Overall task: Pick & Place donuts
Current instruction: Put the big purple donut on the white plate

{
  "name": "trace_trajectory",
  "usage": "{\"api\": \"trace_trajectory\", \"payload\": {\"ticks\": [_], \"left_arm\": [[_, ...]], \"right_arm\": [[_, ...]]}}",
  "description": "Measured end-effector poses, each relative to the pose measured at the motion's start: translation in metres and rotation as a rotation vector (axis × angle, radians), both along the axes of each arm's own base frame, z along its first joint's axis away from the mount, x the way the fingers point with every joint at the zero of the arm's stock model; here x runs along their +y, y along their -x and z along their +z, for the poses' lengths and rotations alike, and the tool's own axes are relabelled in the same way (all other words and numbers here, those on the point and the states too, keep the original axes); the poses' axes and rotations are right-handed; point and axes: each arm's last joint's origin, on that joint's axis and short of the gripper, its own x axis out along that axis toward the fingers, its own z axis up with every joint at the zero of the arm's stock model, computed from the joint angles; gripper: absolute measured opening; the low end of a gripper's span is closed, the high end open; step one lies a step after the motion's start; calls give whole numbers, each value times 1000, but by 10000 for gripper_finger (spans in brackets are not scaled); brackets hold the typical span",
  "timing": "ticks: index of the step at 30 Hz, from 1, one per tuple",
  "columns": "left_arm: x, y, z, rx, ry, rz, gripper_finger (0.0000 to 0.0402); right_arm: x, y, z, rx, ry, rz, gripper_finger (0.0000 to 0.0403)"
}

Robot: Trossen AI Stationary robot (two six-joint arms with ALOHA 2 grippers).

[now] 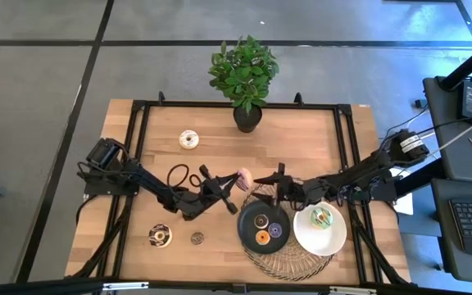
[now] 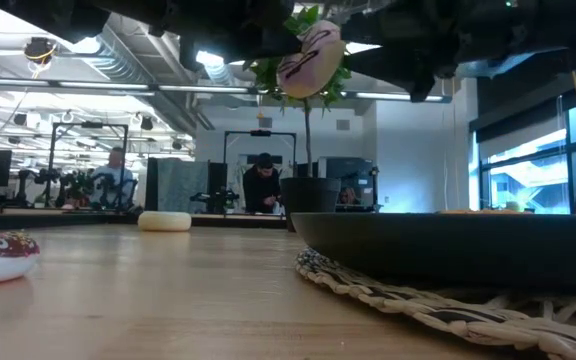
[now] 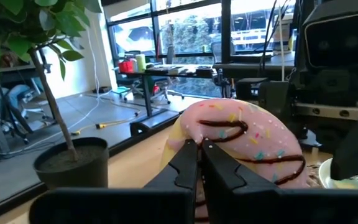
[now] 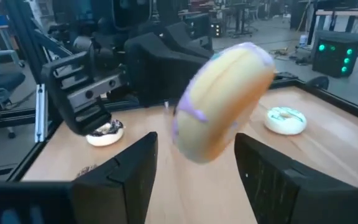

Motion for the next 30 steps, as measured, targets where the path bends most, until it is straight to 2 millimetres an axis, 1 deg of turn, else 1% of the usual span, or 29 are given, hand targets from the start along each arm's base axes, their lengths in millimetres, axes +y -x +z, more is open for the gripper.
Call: {"api": "trace_trajectory", "payload": {"ticks": [4,7,10,13,18,20,21,23,26,28,30], "left_arm": [[0,0,0,-1,1,0,5],[-1,0,0,-2,3,3,6],[-3,2,0,7,-5,17,6],[-5,3,0,11,-7,24,7],[-5,3,0,14,-11,20,20],[-5,3,0,14,-11,18,26],[-5,3,0,14,-11,18,29],[-6,3,0,14,-11,16,35],[-8,4,0,15,-9,24,45],[-12,7,0,17,-8,45,56],[-16,10,0,29,-14,73,71]], "right_arm": [[5,-13,-2,17,50,-4,214],[7,-20,-2,20,61,-47,212],[7,-22,-2,17,60,-100,194],[6,-22,-1,11,48,-116,154],[6,-22,-1,11,40,-117,63],[6,-22,-1,16,63,-113,27],[6,-22,-1,18,77,-110,17],[6,-22,-1,20,87,-108,14],[7,-20,3,25,87,-105,27],[6,-15,11,25,68,-109,29],[6,-7,21,40,75,-115,23]]}}
